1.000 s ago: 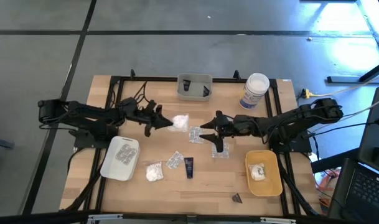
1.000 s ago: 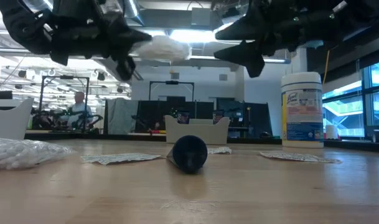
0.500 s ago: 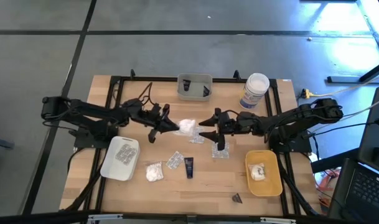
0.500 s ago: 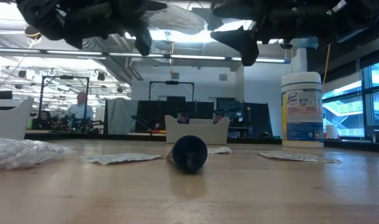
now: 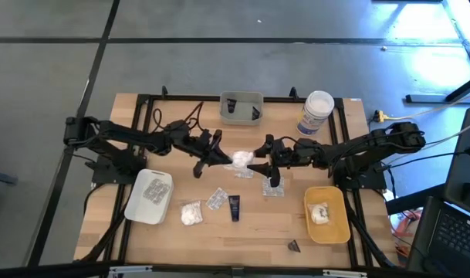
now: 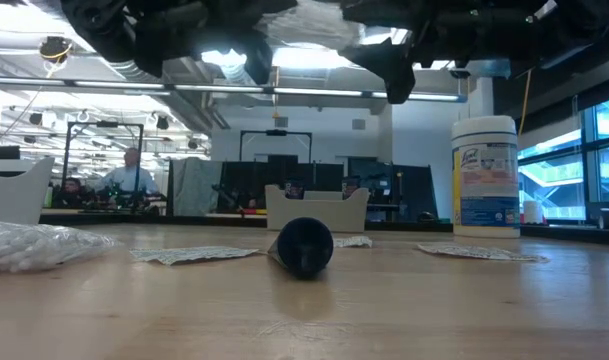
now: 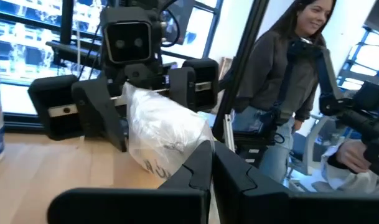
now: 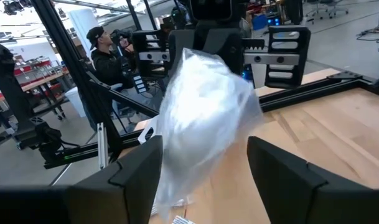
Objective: Pick & Place Travel size toiletries
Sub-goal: Put the top cotton pack into the yellow bin
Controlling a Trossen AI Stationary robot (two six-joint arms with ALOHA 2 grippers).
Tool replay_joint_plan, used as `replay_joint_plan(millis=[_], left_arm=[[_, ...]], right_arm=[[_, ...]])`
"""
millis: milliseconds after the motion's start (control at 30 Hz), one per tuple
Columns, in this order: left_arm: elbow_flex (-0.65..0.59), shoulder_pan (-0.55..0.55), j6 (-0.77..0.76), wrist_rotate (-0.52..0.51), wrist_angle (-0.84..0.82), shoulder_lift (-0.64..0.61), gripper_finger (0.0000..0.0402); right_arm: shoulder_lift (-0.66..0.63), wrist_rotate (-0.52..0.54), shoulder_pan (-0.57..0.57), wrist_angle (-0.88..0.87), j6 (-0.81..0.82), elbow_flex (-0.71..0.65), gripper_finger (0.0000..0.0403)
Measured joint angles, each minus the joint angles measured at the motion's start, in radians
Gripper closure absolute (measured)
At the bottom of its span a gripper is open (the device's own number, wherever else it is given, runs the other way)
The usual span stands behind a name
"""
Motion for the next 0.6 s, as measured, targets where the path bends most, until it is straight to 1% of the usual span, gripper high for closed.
replay_joint_plan(millis=[133, 233, 600], left_arm=[[0.000, 0.001, 0.001, 0.002, -0.033, -0.010, 0.0400], [0.000, 0.006, 0.001, 0.002, -0.051, -0.017, 0.0400], [0.000, 0.016, 0.001, 0.002, -0.054, -0.017, 0.0400]], right_arm=[[0.000, -0.005, 0.000, -0.001, 0.000, 0.000, 0.0187], [0.000, -0.037, 0.000, -0.001, 0.000, 0.000, 0.0212], [0.000, -0.107, 0.000, 0.001, 0.000, 0.000, 0.0331]])
